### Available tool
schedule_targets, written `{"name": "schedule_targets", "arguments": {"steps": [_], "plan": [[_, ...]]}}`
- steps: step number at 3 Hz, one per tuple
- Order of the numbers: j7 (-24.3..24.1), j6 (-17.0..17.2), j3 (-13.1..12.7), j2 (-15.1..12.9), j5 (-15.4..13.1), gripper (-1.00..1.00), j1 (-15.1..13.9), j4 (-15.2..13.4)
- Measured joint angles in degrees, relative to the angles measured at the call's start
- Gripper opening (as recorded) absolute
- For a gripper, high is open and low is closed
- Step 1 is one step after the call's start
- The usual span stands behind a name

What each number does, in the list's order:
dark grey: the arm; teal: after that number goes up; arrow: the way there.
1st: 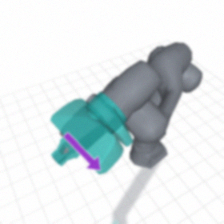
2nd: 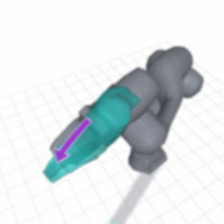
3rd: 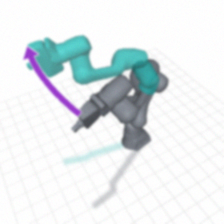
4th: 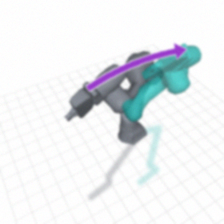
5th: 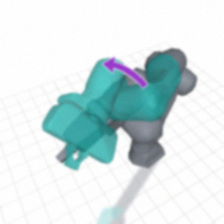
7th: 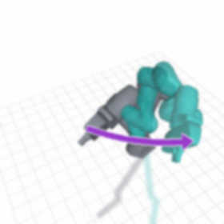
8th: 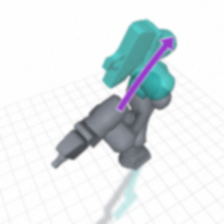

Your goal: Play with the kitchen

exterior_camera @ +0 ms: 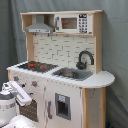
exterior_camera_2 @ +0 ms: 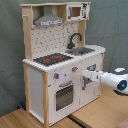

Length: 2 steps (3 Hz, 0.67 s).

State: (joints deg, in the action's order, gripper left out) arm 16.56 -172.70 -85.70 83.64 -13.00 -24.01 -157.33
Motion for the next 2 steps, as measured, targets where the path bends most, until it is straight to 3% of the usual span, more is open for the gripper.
{"name": "schedule_targets", "arguments": {"steps": [2], "plan": [[-7.5,-8.5,0.3,0.2,0.1,1.0,-4.8,-0.4]]}}
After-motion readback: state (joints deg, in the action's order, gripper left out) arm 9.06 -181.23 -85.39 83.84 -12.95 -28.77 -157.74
